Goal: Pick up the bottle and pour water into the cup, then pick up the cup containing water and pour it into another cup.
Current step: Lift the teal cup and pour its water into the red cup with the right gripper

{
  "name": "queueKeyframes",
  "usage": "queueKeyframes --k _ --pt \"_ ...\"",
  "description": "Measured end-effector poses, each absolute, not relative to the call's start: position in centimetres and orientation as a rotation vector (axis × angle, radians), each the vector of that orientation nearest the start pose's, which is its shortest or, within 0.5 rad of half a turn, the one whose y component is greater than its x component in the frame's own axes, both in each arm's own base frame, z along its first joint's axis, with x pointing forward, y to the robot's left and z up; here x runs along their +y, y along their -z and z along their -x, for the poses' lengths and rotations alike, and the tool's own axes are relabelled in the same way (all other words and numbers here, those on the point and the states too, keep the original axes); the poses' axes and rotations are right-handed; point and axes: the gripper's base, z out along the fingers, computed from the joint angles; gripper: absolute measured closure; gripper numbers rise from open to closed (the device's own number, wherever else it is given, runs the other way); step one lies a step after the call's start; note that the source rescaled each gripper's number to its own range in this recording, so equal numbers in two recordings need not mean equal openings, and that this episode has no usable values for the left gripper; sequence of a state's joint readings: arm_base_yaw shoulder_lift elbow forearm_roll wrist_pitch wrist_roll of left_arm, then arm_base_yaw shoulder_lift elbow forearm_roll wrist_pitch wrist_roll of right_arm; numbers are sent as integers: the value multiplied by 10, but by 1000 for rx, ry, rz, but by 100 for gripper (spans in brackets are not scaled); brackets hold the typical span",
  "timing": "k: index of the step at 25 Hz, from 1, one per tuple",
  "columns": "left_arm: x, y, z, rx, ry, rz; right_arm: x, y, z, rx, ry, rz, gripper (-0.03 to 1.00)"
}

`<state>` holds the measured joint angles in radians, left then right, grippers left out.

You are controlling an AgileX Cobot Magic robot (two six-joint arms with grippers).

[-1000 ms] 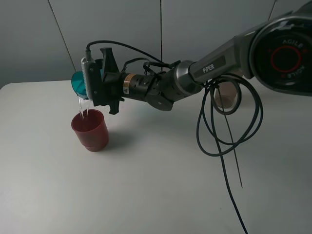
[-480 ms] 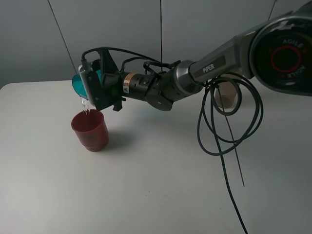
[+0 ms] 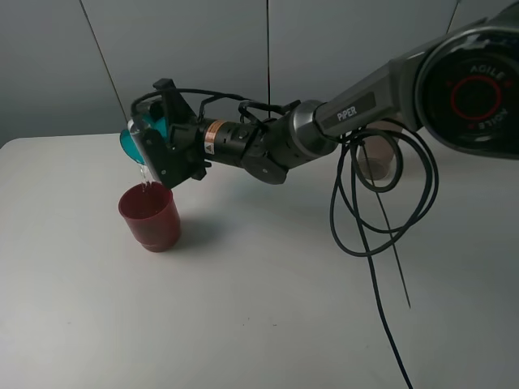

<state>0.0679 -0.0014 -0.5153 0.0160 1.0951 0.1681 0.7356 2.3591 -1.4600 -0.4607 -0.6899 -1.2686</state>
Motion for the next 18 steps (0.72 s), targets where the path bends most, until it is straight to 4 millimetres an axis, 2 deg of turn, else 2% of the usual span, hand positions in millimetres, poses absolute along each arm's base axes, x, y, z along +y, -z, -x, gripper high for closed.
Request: queueKeyframes --k 9,18 --pt "1 -279 8 2063 -165 -102 357 -113 -354 398 433 1714 90" --pt "1 -279 8 2063 -165 -102 359 -112 -350 225 511 1766 90"
